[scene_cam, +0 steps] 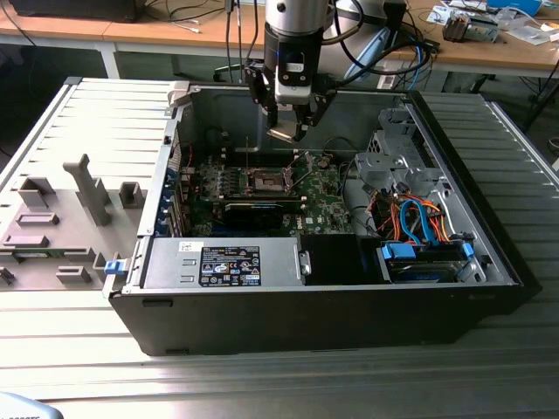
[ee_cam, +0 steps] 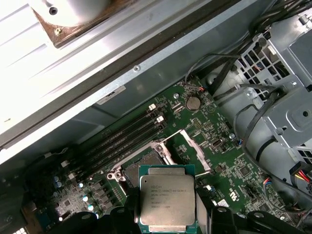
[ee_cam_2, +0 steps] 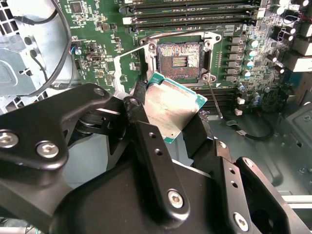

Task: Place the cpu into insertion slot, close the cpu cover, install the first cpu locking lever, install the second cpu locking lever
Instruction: 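Place the cpu into insertion slot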

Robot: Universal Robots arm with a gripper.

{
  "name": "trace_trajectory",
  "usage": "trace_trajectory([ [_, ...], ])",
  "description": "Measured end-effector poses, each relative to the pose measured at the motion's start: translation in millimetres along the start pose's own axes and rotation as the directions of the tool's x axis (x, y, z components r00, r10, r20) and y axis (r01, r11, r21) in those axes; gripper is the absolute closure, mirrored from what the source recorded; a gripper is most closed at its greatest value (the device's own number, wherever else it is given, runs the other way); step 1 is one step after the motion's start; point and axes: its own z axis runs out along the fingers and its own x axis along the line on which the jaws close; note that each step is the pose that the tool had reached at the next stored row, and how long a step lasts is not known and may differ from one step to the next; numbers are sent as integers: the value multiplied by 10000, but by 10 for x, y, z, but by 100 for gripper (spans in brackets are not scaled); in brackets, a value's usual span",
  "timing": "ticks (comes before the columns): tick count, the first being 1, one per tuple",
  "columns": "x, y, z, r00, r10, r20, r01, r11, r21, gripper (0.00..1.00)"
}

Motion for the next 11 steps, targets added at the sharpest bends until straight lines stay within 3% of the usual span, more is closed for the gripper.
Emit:
trace_trajectory([
  [11,0,0,3,10000,98,8,-98,10000,-2,45],
])
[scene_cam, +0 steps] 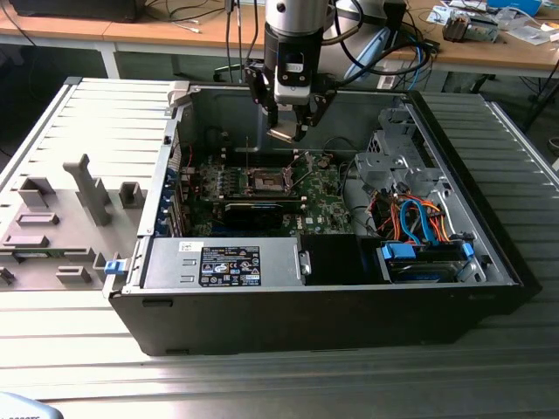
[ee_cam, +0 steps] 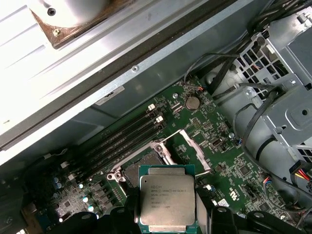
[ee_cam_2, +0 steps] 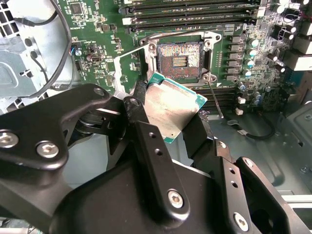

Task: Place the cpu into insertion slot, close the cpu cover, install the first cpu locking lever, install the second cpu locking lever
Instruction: 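Place the cpu into insertion slot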

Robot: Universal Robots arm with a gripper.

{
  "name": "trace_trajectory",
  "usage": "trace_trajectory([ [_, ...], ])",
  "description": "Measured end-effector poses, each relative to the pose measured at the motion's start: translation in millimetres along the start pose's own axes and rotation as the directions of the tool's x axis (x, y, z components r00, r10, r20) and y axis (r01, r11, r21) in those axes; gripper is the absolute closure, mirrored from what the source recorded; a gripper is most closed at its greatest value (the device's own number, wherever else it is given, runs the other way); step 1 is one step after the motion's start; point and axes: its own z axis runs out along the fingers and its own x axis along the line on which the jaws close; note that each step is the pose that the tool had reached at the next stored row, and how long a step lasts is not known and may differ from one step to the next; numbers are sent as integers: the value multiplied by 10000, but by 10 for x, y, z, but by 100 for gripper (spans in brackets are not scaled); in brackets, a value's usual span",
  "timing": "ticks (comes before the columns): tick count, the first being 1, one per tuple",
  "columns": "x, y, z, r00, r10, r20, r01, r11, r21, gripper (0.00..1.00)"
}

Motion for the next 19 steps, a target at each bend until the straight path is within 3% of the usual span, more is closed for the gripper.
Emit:
trace_trajectory([
  [19,0,-1,7,9999,156,14,-156,9999,-3,45],
])
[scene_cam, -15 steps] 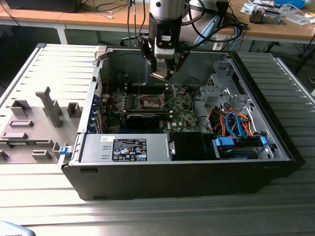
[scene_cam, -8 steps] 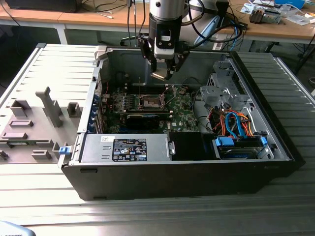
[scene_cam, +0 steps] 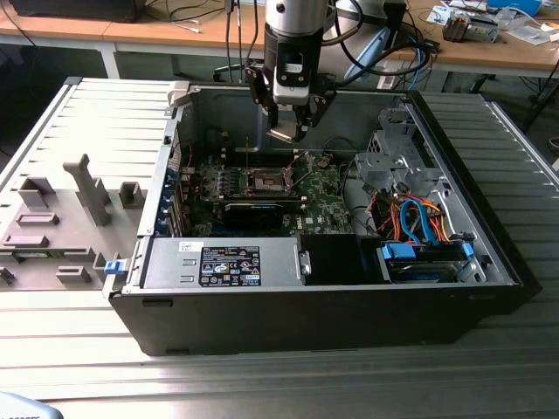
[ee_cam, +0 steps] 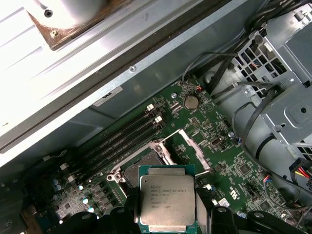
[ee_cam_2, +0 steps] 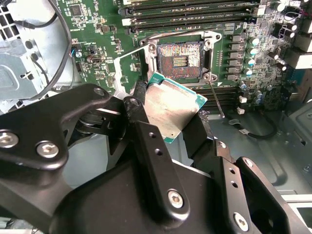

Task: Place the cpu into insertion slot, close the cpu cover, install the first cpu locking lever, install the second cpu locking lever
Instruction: 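Place the cpu into insertion slot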

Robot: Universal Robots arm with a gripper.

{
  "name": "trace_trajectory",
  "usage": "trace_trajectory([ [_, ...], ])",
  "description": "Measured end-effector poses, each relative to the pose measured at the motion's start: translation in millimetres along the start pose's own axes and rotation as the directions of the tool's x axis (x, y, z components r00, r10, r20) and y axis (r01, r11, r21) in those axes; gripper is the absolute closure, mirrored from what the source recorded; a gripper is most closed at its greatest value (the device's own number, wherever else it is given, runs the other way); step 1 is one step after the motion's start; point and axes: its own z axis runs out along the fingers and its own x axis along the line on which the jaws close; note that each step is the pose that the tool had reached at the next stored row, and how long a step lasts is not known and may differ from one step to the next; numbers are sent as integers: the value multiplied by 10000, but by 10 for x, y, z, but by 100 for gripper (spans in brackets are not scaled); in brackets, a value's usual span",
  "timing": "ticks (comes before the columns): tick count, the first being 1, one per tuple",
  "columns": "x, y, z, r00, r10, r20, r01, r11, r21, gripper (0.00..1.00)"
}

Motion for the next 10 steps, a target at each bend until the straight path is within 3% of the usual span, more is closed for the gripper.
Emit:
trace_trajectory([
  [10,0,-1,12,10000,87,10,-87,10000,1,45],
])
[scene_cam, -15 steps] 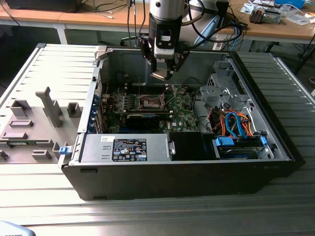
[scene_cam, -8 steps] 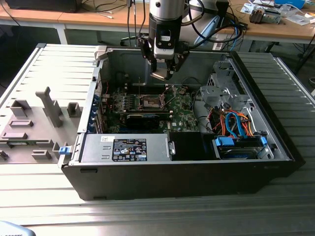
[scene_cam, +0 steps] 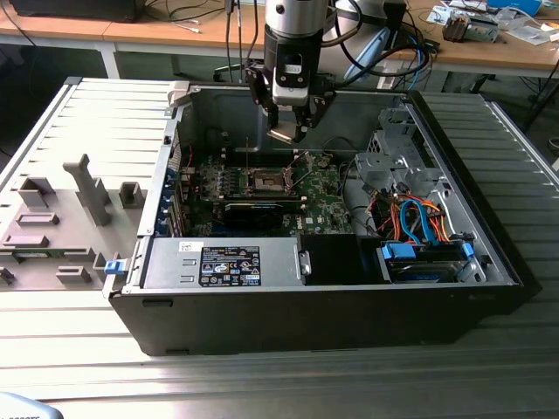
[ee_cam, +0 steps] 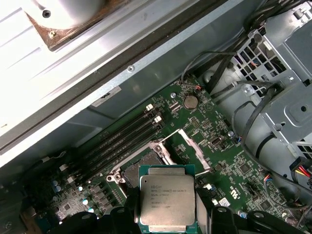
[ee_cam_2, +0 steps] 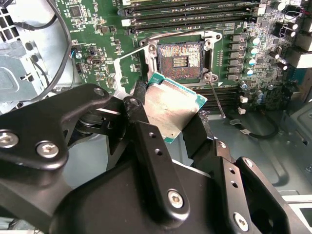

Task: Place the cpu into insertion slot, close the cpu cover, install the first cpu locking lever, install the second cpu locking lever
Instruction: 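Place the cpu into insertion slot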

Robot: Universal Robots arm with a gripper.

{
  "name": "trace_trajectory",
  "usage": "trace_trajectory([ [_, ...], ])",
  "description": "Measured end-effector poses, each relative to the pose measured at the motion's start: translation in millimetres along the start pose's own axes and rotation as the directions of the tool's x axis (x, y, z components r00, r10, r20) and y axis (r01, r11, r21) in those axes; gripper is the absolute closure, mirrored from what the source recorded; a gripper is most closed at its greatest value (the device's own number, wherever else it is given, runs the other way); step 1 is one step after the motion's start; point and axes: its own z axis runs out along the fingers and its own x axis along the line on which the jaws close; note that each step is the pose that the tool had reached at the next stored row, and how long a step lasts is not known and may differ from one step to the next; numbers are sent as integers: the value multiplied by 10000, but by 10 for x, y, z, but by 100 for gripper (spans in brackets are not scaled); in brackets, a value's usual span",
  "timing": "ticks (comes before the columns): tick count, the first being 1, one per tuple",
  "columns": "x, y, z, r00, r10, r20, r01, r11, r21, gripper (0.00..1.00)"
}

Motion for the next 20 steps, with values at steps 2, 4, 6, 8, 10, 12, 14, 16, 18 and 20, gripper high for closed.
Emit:
trace_trajectory([
  [2,0,-1,1,10000,8,5,-8,10000,6,45],
  [4,0,0,2,10000,16,6,-16,10000,7,45],
  [6,0,-1,13,10000,80,13,-80,10000,7,45],
  [8,0,-2,21,9999,143,19,-143,9999,7,45],
  [10,0,-2,22,9999,152,20,-152,9999,7,45],
  [12,0,-2,23,9999,160,21,-160,9999,7,45],
  [14,0,-2,23,9999,167,22,-167,9999,7,45],
  [16,0,-2,23,9998,172,22,-172,9999,7,45],
  [18,0,-2,24,9998,183,24,-183,9998,7,45],
  [20,0,-2,25,9998,189,24,-189,9998,7,45],
])
